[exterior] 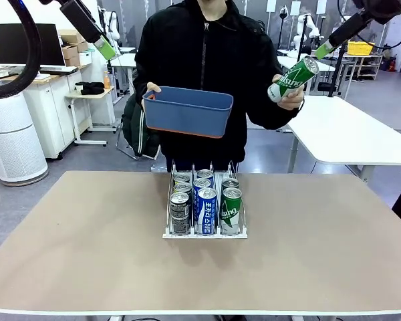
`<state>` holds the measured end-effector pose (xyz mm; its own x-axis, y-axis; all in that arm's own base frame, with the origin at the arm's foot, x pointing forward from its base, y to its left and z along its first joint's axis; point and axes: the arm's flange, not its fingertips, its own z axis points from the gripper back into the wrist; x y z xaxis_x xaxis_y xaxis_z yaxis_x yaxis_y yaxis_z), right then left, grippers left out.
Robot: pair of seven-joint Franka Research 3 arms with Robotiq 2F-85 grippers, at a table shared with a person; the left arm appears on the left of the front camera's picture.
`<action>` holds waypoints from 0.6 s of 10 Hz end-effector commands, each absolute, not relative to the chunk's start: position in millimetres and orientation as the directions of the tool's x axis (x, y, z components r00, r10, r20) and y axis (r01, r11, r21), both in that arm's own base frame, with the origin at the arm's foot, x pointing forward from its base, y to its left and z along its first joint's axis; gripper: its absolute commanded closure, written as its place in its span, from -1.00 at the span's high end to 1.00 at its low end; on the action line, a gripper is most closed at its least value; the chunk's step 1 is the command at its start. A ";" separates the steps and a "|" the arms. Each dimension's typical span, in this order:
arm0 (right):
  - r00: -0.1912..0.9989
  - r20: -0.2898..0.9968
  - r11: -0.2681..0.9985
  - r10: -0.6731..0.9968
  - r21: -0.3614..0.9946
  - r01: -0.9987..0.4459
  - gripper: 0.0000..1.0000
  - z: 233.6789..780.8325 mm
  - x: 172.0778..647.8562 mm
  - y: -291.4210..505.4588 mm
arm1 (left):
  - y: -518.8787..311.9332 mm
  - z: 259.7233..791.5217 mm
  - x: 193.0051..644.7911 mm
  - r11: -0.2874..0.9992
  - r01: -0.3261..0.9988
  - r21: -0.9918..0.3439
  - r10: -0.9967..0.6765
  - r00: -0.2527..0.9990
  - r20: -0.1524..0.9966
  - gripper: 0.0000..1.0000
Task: Fill the beverage cans into the dispenser.
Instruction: Pick up the Sprite handed by the human.
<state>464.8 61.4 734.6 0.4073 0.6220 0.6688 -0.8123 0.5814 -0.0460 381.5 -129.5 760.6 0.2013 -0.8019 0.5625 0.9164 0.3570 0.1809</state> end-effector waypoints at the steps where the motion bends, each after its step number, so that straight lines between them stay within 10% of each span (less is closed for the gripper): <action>1: 0.428 0.664 0.580 0.614 -0.012 -0.814 1.00 730.1 470.6 67.8 | -127.5 761.0 381.3 0.358 0.916 0.179 -0.801 0.203 0.563 1.00; 6: 0.451 0.641 0.556 0.622 0.045 -0.830 1.00 711.8 484.4 76.3 | -127.5 761.0 381.3 0.358 0.916 0.179 -0.801 0.203 0.563 1.00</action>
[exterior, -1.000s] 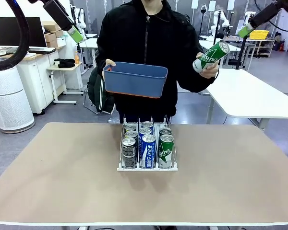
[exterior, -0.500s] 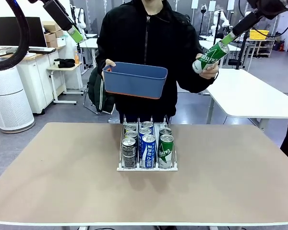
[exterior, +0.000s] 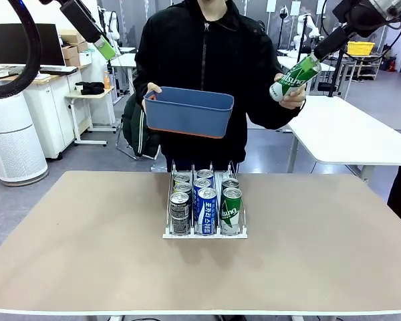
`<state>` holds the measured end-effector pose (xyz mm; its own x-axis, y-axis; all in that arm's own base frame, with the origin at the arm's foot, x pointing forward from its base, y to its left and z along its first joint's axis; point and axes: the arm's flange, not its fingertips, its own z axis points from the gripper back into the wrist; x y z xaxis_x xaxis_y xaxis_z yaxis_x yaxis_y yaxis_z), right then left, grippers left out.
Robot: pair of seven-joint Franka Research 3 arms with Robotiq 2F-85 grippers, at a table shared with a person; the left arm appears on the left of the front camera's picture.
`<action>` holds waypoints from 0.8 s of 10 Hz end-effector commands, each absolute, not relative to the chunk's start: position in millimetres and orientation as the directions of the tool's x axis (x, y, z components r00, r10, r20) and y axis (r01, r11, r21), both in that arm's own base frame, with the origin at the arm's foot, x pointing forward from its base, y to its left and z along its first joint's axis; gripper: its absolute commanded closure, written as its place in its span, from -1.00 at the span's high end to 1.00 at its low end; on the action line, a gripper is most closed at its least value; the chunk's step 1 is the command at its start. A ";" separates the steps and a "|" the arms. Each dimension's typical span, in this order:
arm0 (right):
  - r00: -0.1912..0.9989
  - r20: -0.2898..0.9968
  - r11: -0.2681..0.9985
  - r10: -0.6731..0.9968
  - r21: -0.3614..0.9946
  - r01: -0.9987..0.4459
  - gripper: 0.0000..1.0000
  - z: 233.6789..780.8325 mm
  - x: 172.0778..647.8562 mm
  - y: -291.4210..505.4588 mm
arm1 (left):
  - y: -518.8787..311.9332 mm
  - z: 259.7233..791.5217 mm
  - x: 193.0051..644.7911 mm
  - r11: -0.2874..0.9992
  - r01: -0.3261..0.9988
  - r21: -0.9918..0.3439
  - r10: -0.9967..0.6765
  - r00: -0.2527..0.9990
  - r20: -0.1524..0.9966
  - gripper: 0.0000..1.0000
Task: Fill the beverage cans into the dispenser.
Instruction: Pick up the Sprite handed by the human.
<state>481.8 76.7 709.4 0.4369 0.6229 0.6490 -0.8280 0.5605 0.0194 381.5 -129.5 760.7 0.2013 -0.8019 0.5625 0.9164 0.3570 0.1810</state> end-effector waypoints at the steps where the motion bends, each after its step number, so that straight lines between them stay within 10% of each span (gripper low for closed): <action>1: 0.450 0.647 0.551 0.616 0.054 -0.832 1.00 706.6 488.0 78.0 | -127.5 761.0 381.3 0.358 0.916 0.179 -0.801 0.203 0.563 1.00; 8: 0.463 0.637 0.555 0.617 0.066 -0.829 1.00 692.8 495.3 79.2 | -127.5 761.0 381.3 0.358 0.916 0.179 -0.801 0.203 0.563 1.00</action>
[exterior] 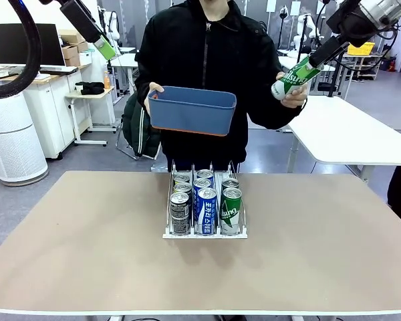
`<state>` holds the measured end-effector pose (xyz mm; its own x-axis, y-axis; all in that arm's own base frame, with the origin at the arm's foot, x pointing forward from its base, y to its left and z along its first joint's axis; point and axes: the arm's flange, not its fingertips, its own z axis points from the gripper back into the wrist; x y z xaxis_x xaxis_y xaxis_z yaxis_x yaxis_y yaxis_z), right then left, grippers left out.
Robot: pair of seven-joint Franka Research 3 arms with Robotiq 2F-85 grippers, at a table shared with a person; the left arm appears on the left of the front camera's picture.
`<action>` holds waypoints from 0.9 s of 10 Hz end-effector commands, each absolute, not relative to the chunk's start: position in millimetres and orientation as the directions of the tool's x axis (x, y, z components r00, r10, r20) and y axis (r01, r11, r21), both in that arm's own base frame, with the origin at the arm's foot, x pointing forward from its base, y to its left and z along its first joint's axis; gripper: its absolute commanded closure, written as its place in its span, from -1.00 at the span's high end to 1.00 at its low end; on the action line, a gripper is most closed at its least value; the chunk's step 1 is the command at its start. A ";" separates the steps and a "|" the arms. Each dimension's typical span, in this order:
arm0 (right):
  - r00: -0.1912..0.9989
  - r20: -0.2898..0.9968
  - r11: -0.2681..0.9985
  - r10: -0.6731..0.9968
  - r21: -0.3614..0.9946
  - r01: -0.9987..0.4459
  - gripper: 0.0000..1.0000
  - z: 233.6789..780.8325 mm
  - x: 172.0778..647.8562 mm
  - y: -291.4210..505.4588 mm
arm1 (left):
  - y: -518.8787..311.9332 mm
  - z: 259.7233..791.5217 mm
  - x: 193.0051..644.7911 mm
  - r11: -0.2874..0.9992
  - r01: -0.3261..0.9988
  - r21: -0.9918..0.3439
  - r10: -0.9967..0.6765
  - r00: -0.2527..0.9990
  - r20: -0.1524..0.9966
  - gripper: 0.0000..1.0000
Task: Fill the beverage cans into the dispenser.
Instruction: Pick up the Sprite handed by the human.
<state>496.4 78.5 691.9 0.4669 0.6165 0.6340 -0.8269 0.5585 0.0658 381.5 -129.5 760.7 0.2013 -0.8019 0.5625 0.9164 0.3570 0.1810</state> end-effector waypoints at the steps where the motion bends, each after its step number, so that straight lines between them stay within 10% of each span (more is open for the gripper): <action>1: 0.468 0.634 0.559 0.616 0.067 -0.826 1.00 691.3 496.8 77.7 | -127.5 761.0 381.3 0.358 0.916 0.179 -0.801 0.203 0.563 1.00; 2: 0.489 0.644 0.586 0.588 0.076 -0.807 -0.18 692.8 493.7 75.3 | -127.5 761.0 381.3 0.358 0.916 0.179 -0.801 0.203 0.563 1.00; 3: 0.489 0.648 0.586 0.584 0.080 -0.806 -0.18 692.7 493.5 76.0 | -127.5 761.0 381.3 0.358 0.916 0.179 -0.801 0.203 0.563 1.00; 4: 0.487 0.650 0.586 0.584 0.078 -0.807 -1.00 692.2 492.9 76.4 | -127.5 761.0 381.3 0.358 0.916 0.179 -0.801 0.203 0.563 1.00; 5: 0.484 0.648 0.583 0.588 0.076 -0.809 -0.29 692.6 493.0 75.6 | -127.5 761.0 381.3 0.358 0.916 0.179 -0.801 0.203 0.563 1.00; 6: 0.479 0.653 0.583 0.587 0.071 -0.810 -1.00 692.7 492.8 76.0 | -127.5 761.0 381.3 0.358 0.916 0.179 -0.801 0.203 0.563 1.00; 9: 0.472 0.660 0.585 0.585 0.059 -0.809 -1.00 693.1 492.9 76.9 | -127.5 761.0 381.3 0.358 0.916 0.179 -0.801 0.203 0.563 1.00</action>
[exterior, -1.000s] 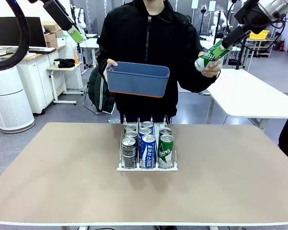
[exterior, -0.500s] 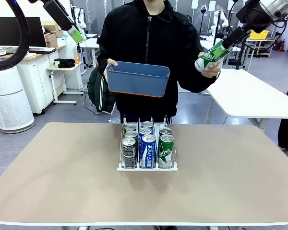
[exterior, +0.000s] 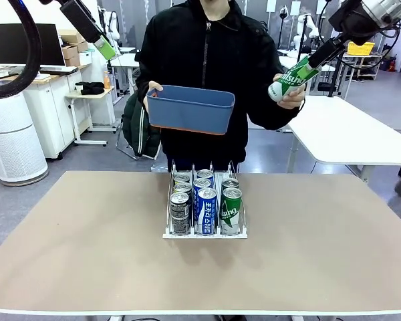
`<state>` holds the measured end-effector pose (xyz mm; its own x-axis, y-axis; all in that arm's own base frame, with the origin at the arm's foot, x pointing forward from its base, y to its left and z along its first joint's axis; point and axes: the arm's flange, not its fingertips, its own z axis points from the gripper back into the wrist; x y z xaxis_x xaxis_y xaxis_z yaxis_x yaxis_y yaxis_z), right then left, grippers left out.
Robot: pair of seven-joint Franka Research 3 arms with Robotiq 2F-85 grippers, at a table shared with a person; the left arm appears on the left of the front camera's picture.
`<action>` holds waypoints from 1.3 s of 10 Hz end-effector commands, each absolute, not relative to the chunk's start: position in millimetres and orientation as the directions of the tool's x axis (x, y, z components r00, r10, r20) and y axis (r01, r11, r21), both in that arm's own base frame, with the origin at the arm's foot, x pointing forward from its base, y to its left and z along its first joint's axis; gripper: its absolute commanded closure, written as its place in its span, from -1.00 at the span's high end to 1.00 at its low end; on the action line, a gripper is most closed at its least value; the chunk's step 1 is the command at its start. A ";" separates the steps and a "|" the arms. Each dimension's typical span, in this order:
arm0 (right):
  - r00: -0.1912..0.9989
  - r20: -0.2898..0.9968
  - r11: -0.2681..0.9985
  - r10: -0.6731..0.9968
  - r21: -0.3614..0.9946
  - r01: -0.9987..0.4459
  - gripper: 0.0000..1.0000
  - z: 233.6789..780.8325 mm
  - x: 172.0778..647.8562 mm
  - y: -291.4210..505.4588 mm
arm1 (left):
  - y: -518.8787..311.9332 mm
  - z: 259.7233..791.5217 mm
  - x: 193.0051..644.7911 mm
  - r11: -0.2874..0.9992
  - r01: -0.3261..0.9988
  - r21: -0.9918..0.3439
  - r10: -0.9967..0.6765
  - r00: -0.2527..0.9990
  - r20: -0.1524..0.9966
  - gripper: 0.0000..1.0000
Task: Fill the beverage cans into the dispenser.
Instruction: Pick up the Sprite handed by the human, then place the picked Sprite in the line of the Automatic Can Dispenser with the same cans.
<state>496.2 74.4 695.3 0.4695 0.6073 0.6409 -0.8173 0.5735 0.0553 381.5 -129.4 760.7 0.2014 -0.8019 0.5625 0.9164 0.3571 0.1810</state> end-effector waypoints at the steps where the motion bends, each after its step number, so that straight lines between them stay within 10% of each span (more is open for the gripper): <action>1: 0.469 0.665 0.587 0.581 0.057 -0.808 -1.00 693.0 492.2 77.3 | -127.5 761.0 381.3 0.358 0.916 0.179 -0.801 0.203 0.563 1.00; 13: 0.467 0.644 0.576 0.606 0.050 -0.816 -1.00 696.2 496.4 74.5 | -127.5 761.0 381.3 0.358 0.916 0.179 -0.801 0.203 0.563 1.00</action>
<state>497.0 73.5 696.4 0.4731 0.5989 0.6461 -0.8110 0.5826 0.0538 381.5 -129.4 760.7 0.2014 -0.8019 0.5625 0.9164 0.3571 0.1810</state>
